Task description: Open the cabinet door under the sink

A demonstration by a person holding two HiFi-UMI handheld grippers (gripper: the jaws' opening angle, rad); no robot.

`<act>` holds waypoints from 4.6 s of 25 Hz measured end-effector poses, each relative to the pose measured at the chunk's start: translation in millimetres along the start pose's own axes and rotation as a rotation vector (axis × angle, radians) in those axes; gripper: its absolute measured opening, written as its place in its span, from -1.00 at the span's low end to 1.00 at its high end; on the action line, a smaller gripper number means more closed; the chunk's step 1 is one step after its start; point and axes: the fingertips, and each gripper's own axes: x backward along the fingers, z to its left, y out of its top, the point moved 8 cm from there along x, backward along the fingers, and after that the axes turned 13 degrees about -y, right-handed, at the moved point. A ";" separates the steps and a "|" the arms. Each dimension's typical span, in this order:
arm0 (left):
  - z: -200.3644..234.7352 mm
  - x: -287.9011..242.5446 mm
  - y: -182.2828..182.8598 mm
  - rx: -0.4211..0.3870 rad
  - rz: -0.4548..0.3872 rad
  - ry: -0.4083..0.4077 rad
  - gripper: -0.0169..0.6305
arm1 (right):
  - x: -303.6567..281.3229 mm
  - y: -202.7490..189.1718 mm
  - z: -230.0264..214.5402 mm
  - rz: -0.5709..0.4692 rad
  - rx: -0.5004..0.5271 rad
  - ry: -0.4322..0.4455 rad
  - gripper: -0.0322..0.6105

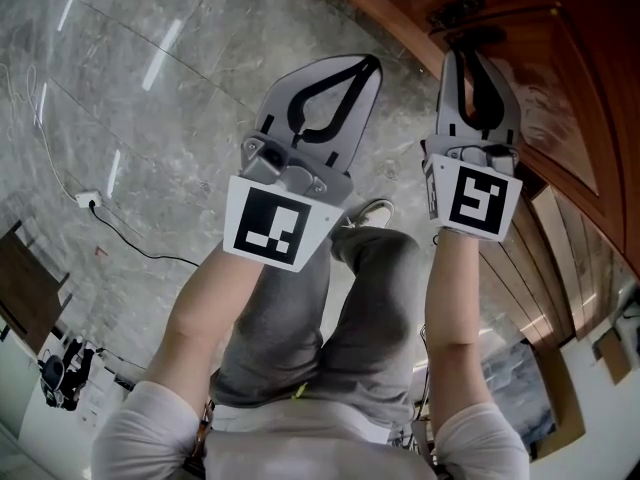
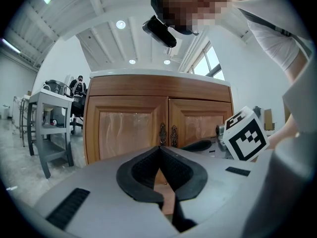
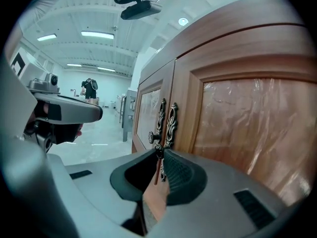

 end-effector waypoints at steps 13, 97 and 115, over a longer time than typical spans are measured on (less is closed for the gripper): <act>-10.0 -1.6 2.8 0.015 0.009 -0.025 -0.91 | 14.1 0.7 7.4 0.030 -0.003 0.047 -0.72; -70.7 -0.6 -8.1 0.035 0.067 -0.297 -0.92 | 152.1 -30.2 31.7 0.113 0.062 0.368 -0.72; -99.5 18.7 -4.1 0.054 0.144 -0.354 -0.92 | 203.1 -20.3 12.7 0.164 -0.045 0.186 -0.73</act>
